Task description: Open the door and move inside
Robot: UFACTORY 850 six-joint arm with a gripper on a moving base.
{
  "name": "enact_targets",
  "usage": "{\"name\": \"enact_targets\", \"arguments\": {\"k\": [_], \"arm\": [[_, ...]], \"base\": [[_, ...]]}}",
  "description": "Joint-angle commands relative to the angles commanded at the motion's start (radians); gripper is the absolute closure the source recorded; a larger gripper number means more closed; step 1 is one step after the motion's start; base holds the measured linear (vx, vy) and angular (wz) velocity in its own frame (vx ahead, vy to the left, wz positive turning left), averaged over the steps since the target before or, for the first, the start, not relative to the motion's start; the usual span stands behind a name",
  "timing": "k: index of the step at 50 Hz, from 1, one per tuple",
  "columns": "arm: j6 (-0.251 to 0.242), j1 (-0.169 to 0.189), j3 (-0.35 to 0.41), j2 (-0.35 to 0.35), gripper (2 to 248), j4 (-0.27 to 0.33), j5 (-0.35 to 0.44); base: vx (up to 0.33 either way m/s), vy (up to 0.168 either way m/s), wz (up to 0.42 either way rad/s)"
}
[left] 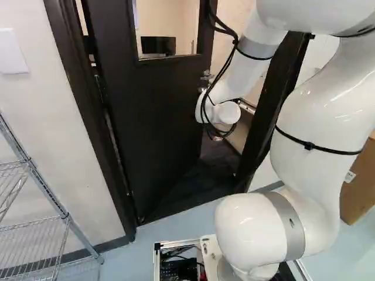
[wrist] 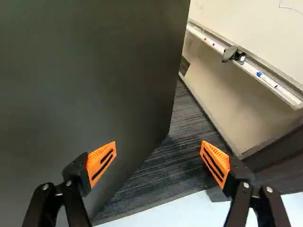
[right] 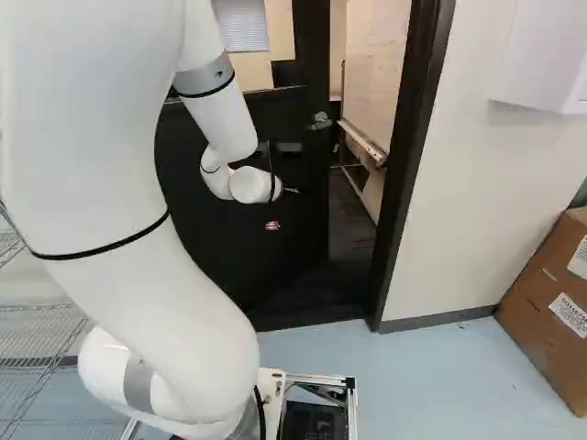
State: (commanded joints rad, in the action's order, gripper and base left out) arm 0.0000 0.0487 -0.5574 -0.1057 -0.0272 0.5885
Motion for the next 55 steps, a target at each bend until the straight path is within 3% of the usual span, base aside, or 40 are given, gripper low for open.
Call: {"name": "enact_targets", "arguments": {"k": [55], "arm": [[0.0, 0.0, 0.0, 0.0, 3, 0.0, 0.0]], "base": [[0.095, 0.051, -0.005]]}}
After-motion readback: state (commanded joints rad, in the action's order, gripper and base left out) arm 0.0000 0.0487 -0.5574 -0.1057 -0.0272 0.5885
